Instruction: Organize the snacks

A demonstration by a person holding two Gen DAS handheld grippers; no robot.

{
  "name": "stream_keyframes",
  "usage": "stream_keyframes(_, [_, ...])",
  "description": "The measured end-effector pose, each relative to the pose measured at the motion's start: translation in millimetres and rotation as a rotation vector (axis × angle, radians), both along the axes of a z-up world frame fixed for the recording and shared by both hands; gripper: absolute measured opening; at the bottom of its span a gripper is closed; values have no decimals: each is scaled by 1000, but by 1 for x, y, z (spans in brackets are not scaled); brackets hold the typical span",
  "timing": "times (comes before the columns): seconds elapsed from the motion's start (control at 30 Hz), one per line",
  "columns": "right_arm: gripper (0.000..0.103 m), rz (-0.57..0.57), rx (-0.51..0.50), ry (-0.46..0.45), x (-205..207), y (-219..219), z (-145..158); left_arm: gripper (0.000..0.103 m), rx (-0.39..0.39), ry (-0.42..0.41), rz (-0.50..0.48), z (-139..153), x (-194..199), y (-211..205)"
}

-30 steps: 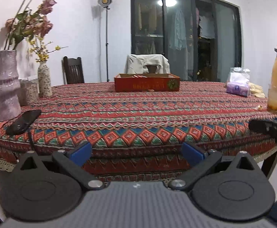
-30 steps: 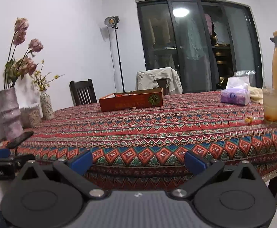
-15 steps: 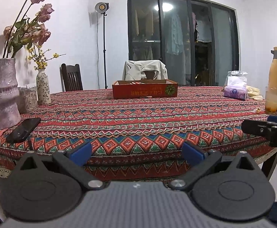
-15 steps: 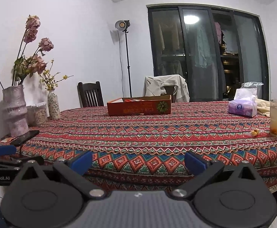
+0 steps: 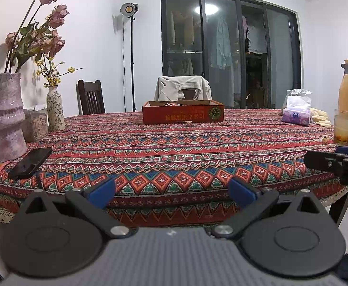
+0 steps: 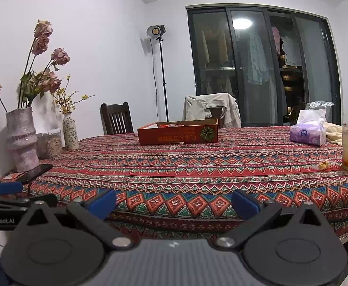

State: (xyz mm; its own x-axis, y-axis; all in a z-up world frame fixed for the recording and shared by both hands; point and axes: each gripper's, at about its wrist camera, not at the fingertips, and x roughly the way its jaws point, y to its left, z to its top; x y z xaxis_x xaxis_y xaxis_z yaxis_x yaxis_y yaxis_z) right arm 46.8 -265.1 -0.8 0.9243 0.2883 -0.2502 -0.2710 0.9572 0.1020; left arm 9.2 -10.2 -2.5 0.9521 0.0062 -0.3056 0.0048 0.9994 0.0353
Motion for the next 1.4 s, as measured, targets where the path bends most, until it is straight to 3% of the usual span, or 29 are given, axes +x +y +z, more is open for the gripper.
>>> stream_keyframes(1.4, [103,13,14,6,-1,3,-2,103,11,-22,-8,-1,-3,-2])
